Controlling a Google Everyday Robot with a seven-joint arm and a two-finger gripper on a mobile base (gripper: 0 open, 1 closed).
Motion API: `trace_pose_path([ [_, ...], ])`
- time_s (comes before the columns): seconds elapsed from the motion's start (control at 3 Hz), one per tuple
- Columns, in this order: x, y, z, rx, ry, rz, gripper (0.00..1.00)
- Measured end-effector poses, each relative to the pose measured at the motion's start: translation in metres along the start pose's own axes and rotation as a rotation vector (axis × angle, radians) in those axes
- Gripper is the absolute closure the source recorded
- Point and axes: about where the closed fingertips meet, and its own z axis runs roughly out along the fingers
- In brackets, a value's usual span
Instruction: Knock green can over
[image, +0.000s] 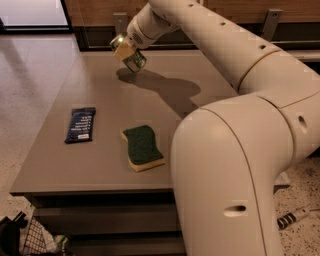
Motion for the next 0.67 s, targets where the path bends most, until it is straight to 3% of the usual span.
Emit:
trace_pose_path([
  [0.33,0.008,0.003,0.011,0.008,0.101,-0.027,1.00],
  [0.67,0.016,0.009,0.028,-0.024,0.162,-0.040,1.00],
])
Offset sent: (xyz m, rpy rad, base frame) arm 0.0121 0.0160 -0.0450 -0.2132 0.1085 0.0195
